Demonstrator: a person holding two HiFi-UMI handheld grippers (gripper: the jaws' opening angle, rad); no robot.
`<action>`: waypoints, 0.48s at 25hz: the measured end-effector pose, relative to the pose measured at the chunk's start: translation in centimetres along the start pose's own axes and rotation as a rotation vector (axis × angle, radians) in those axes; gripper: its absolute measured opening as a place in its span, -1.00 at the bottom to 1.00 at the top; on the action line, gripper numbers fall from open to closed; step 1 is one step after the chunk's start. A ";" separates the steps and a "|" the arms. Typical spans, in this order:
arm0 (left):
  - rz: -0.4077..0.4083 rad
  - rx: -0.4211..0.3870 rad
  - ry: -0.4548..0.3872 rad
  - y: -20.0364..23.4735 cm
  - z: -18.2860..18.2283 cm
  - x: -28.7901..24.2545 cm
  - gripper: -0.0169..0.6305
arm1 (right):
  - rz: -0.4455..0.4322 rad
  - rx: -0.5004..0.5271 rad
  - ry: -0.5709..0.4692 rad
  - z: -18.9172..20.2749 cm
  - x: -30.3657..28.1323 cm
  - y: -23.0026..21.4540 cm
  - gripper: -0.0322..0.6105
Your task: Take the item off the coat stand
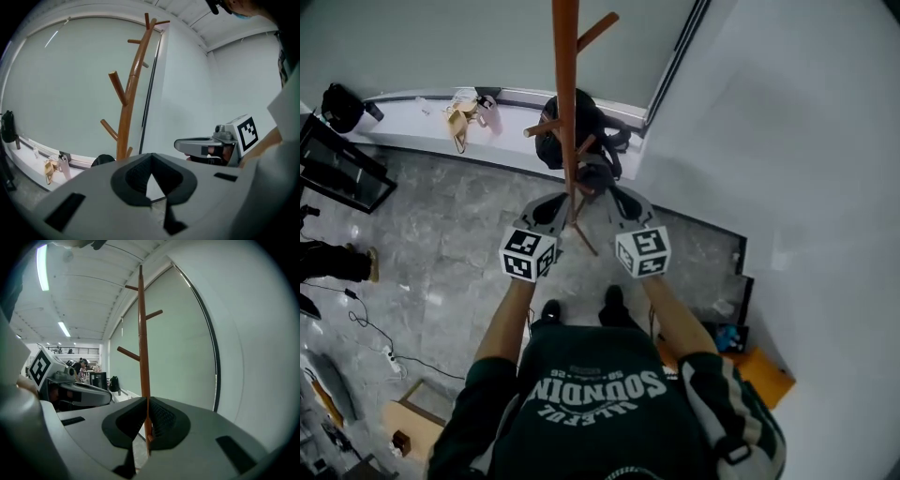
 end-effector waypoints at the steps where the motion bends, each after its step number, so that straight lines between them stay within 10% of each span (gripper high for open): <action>1: -0.019 0.008 0.001 -0.2 -0.2 -0.2 -0.95 | -0.015 0.002 0.002 -0.3 -0.1 -0.5 -0.90; 12: -0.158 0.047 0.001 -2.3 -0.5 -1.7 -0.95 | -0.124 0.030 0.004 -0.7 0.5 -4.4 -0.90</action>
Point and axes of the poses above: the fingertips, and each gripper's own axes: x backward along the fingers, y to its left, z out of its underside, the point moved 6 cm from there along x, backward along the fingers, and after that the axes turned 7 degrees about -x, right-handed, at the moved point
